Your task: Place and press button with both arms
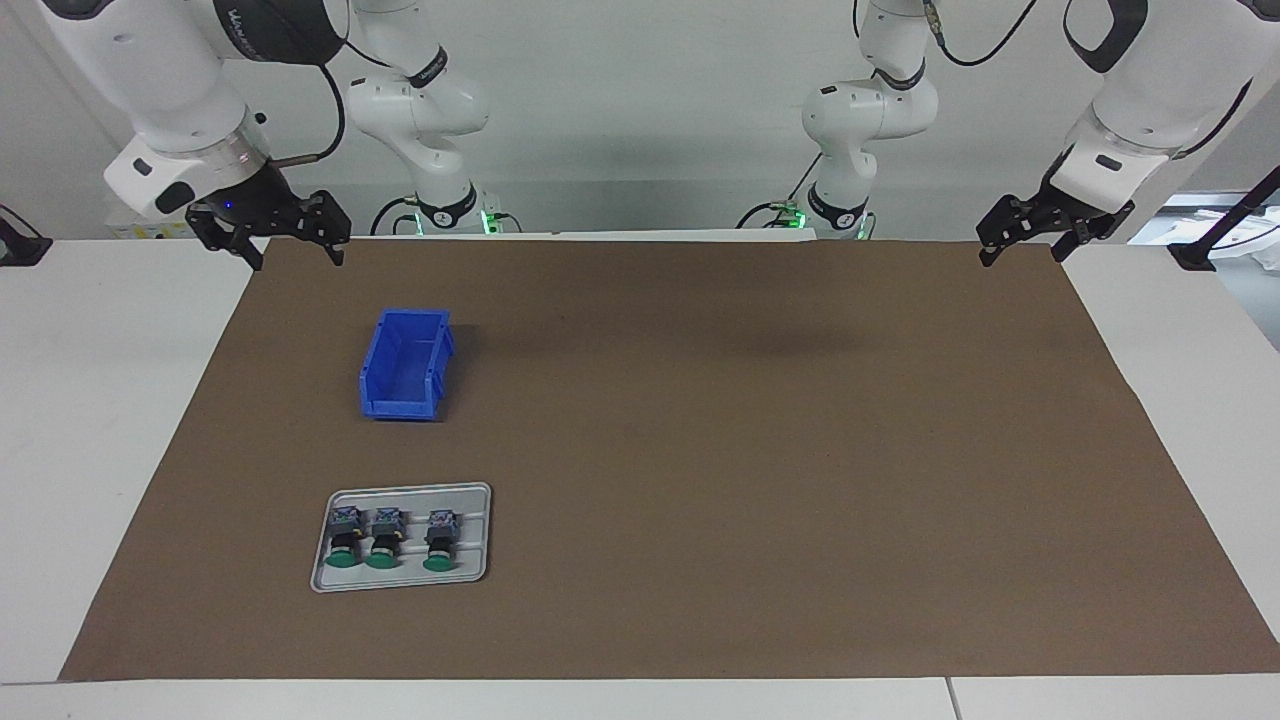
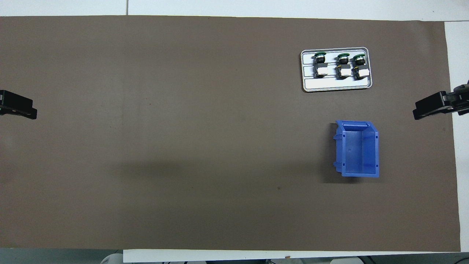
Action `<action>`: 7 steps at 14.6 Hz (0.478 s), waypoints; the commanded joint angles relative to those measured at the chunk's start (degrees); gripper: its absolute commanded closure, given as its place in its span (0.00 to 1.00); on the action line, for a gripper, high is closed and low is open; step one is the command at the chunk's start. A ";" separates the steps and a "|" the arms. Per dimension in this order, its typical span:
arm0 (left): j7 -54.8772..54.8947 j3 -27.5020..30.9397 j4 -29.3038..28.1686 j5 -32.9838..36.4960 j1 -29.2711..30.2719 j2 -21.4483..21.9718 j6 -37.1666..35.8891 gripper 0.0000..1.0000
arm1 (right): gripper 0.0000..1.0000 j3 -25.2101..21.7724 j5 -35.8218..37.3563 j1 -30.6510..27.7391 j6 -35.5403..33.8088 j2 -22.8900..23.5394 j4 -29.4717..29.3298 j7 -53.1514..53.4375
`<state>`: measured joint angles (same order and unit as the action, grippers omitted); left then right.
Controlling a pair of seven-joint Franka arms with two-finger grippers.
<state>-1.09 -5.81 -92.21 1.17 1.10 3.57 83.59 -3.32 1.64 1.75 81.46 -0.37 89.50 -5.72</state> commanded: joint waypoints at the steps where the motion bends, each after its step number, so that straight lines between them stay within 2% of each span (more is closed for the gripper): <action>1: 0.30 0.54 -0.78 0.24 -0.48 1.18 0.17 0.00 | 0.00 0.24 -0.22 -0.34 -0.78 0.55 -0.83 0.44; 7: -0.40 0.54 -1.13 0.24 -0.57 1.44 0.08 0.00 | 0.00 0.24 -0.49 -0.43 -0.95 -0.33 -0.03 0.62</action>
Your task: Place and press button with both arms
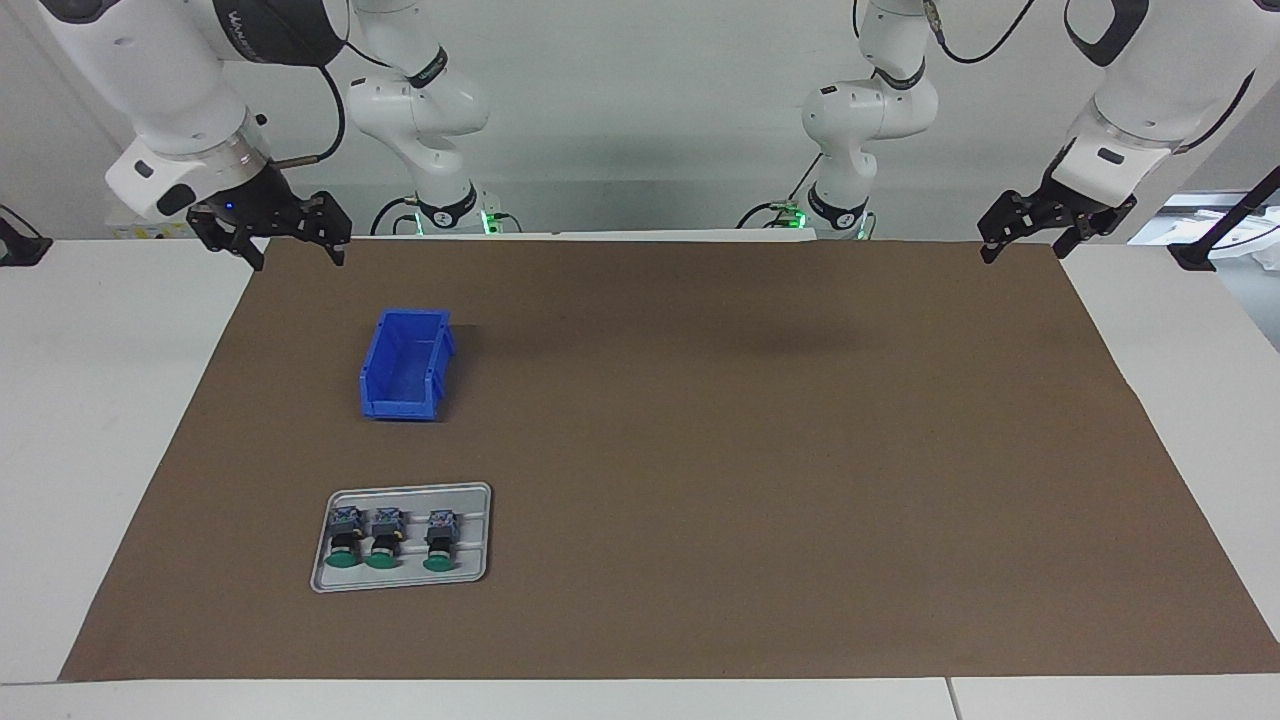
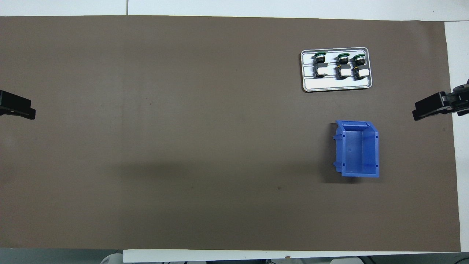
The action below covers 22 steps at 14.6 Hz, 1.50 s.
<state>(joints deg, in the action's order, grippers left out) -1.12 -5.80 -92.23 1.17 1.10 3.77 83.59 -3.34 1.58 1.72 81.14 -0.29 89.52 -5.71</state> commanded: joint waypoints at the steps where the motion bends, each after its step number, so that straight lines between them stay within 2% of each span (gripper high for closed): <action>1: -0.38 0.53 -1.11 0.24 -0.57 1.24 0.26 0.00 | 0.00 0.26 -0.44 -0.49 -0.37 -0.41 -0.04 0.44; 5: -0.11 0.44 -0.23 -0.11 -0.48 0.54 0.96 0.00 | 0.00 0.52 -0.96 -0.14 1.02 0.02 0.05 -0.80; 7: -0.03 0.44 0.91 0.06 -0.48 -0.08 0.78 0.00 | 0.00 1.83 -1.49 0.56 3.14 2.21 -1.00 0.95; 9: -0.29 0.44 0.74 0.15 -0.57 -0.08 0.87 0.00 | 0.00 1.93 -1.58 2.40 7.33 8.17 -3.72 2.80; 11: -0.11 0.44 0.39 0.15 -0.48 0.18 0.96 0.00 | 0.00 1.93 -1.67 5.82 16.11 14.32 -3.38 6.13; 15: 0.06 0.44 -0.85 0.15 -0.57 0.62 1.05 0.00 | 0.00 2.02 -1.67 6.63 28.88 24.52 -3.91 9.49; 17: -0.29 0.44 -1.11 0.15 -0.48 0.80 1.05 0.00 | 0.00 2.02 -1.49 7.41 33.88 28.22 -4.26 10.71; 22: -0.38 0.44 -2.07 0.15 -0.48 1.41 1.05 0.00 | 0.00 2.02 -1.49 7.60 40.13 34.91 -6.37 13.35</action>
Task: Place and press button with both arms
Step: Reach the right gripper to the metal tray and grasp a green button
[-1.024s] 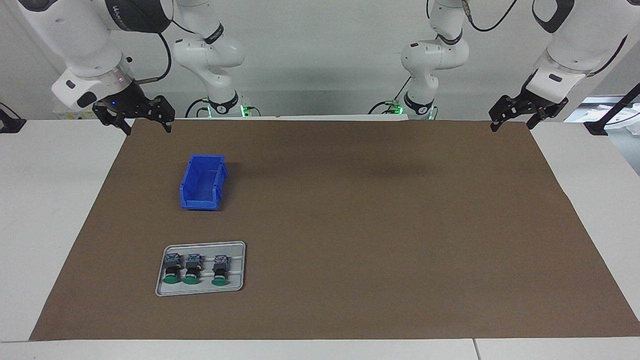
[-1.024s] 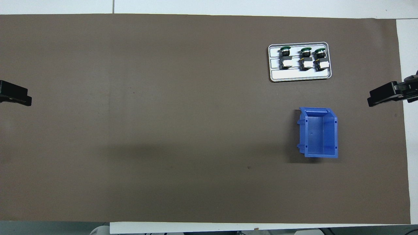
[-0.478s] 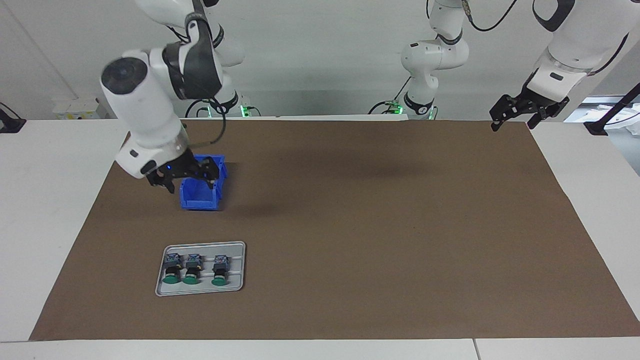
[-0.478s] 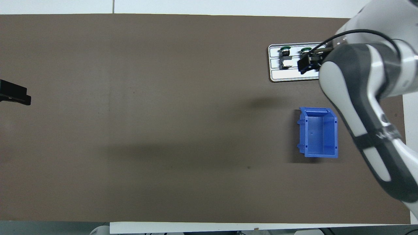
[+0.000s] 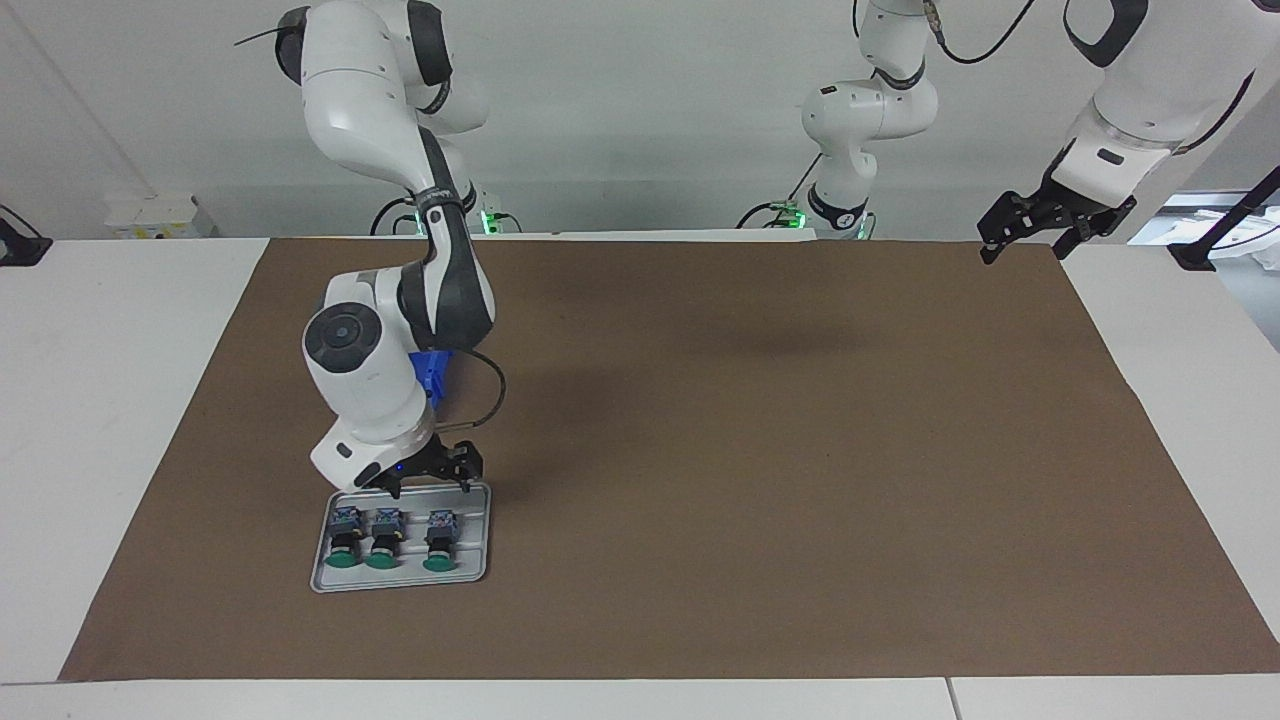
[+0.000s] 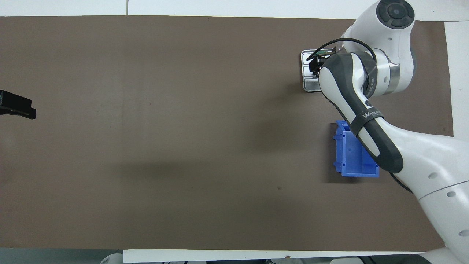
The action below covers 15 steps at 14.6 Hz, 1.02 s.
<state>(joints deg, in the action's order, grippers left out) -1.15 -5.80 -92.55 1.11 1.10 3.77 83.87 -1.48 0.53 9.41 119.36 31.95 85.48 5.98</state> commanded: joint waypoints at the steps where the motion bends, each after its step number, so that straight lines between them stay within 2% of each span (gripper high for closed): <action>1: -0.35 0.44 -2.62 0.21 -0.48 1.67 0.76 0.00 | 0.00 0.16 -0.36 -0.18 2.89 3.29 -2.24 1.67; 5: -0.43 0.44 -2.81 0.21 -0.48 1.94 0.85 0.00 | 0.02 0.16 -0.45 -0.27 4.21 4.44 -1.90 1.58; 15: -0.43 0.44 -2.89 0.21 -0.39 1.94 1.99 0.00 | 0.24 0.25 -0.62 -1.15 9.04 6.02 0.65 0.18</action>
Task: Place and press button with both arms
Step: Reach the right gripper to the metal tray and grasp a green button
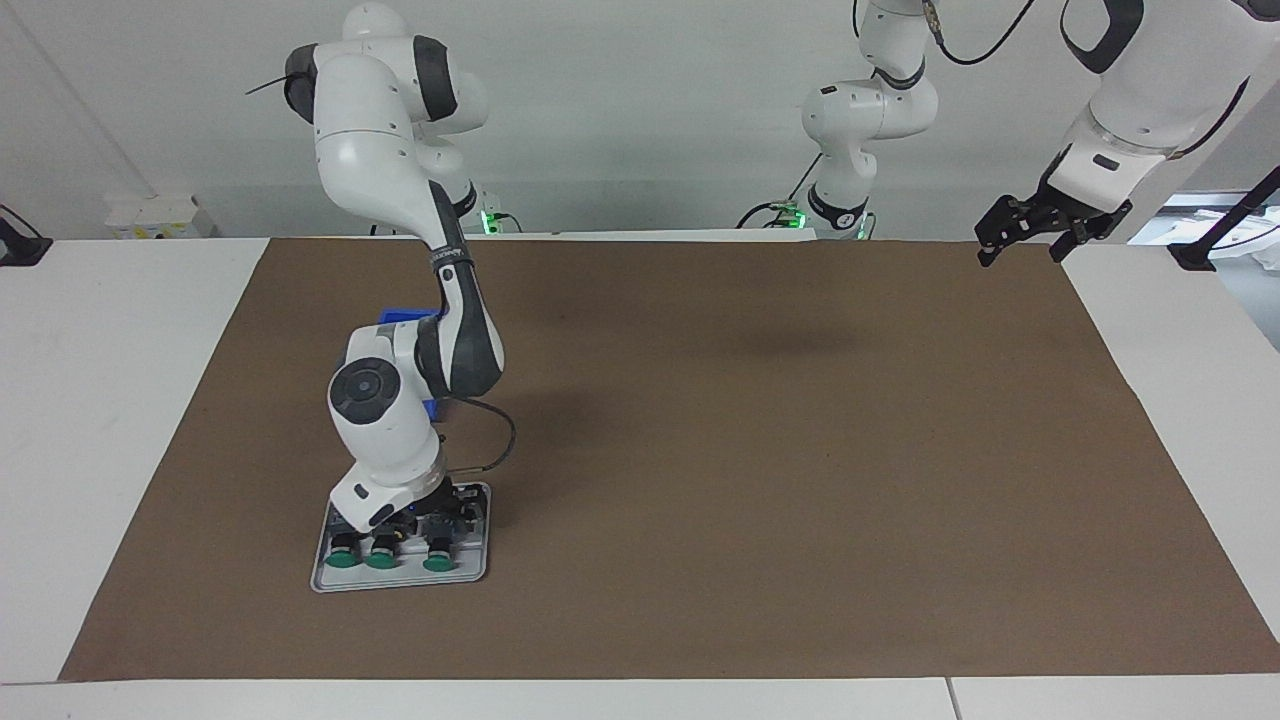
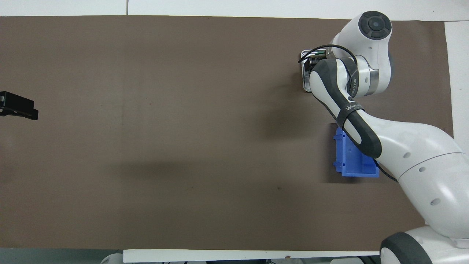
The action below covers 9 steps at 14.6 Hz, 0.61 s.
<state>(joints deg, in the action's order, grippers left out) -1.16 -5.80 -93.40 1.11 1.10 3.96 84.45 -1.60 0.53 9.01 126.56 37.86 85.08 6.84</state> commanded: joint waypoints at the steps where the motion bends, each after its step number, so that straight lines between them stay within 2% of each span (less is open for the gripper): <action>1: -0.42 0.44 -2.05 0.21 -0.39 1.76 1.42 0.00 | 0.29 0.37 -0.62 -0.75 1.59 0.11 1.05 -1.30; 2: -0.42 0.44 -2.05 0.21 -0.39 1.76 1.42 0.00 | 0.38 0.37 -0.62 -0.75 1.41 0.11 1.05 -1.57; 3: -0.42 0.44 -1.96 0.21 -0.39 1.76 1.51 0.00 | 0.62 0.37 -0.62 -0.75 0.89 0.11 0.70 -1.57; 5: -0.42 0.44 -1.96 0.21 -0.31 1.76 1.51 0.00 | 0.99 0.37 -0.18 -0.49 -1.83 0.11 0.00 -1.48; 7: -0.42 0.44 -1.96 0.21 -0.31 1.76 1.59 0.00 | 1.00 0.37 -0.18 0.04 -5.17 0.11 -2.80 -1.48; 9: -0.42 0.44 -1.96 0.21 -0.31 1.76 1.59 0.00 | 1.00 0.89 -0.70 0.39 -8.15 -1.99 -2.99 -1.05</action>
<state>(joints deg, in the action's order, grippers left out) -1.17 -5.79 -93.40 1.11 1.10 3.96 84.64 -1.41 0.54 9.31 121.78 37.60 83.15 6.45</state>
